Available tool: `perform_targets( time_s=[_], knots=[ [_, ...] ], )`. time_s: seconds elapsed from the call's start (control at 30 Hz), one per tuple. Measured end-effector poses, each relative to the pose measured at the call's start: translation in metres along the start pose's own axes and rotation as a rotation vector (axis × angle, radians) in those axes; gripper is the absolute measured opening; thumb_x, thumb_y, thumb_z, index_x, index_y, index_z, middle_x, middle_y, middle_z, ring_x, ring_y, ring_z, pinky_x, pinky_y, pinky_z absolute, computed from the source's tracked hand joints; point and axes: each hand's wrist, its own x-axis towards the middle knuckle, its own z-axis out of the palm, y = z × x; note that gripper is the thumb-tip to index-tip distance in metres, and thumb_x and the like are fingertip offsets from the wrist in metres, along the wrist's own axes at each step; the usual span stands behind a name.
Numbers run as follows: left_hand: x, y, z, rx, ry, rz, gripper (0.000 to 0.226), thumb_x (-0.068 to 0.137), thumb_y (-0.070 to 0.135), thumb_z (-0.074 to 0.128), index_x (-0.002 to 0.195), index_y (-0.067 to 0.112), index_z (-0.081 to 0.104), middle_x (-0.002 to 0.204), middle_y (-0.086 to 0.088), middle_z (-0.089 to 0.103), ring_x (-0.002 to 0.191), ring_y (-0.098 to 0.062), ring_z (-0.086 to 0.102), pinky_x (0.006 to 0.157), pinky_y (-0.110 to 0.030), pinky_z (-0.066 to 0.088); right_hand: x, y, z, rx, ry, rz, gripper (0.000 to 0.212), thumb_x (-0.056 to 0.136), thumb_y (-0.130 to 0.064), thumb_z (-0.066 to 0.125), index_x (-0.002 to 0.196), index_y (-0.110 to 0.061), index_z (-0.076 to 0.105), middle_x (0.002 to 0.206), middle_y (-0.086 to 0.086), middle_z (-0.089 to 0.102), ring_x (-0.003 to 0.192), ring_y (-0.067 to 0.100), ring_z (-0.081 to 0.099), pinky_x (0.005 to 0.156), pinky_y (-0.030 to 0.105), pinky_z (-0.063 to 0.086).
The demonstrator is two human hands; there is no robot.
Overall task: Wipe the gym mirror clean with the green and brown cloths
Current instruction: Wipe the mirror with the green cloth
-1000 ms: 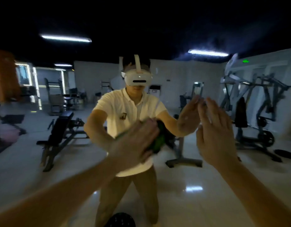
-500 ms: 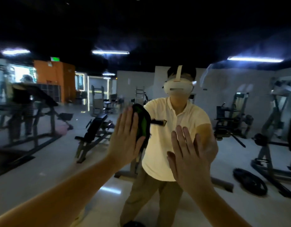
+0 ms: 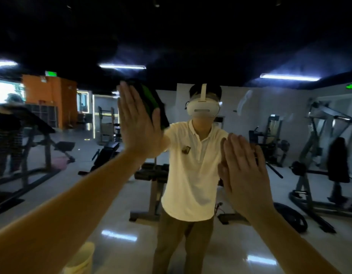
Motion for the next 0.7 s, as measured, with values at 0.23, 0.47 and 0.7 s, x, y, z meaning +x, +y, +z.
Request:
perform_targets(
  time_s=[0.23, 0.47, 0.7],
  knots=[
    [-0.098, 0.019, 0.018, 0.172, -0.277, 0.941, 0.085, 0.104, 0.058, 0.035, 0.162, 0.003, 0.007, 0.17, -0.02, 0.014, 0.158, -0.036, -0.007, 0.129, -0.048, -0.001, 0.056, -0.004, -0.027, -0.052, 0.1, -0.062, 0.062, 0.104, -0.03, 0.024, 0.161, -0.005, 0.029, 0.17, 0.015, 0.02, 0.157, 0.032, 0.018, 0.126, 0.056, 0.015],
    [0.075, -0.058, -0.016, 0.078, 0.003, 0.179, 0.082, 0.106, 0.057, 0.015, 0.163, -0.001, 0.006, 0.17, -0.023, 0.005, 0.159, -0.036, 0.003, 0.129, -0.054, 0.008, 0.134, 0.003, -0.043, -0.175, 0.16, -0.065, 0.065, 0.104, -0.035, 0.024, 0.16, -0.002, 0.027, 0.169, 0.018, 0.019, 0.157, 0.034, 0.019, 0.126, 0.057, 0.015],
    [0.042, -0.002, -0.005, -0.102, -0.081, 0.285, 0.087, 0.105, 0.052, 0.035, 0.163, 0.01, -0.014, 0.171, -0.01, -0.015, 0.157, -0.021, -0.022, 0.129, -0.042, -0.005, 0.202, -0.026, -0.036, -0.11, 0.261, 0.075, 0.064, 0.105, -0.034, 0.02, 0.16, -0.002, 0.025, 0.17, 0.018, 0.018, 0.158, 0.032, 0.014, 0.126, 0.057, 0.015]
  ],
)
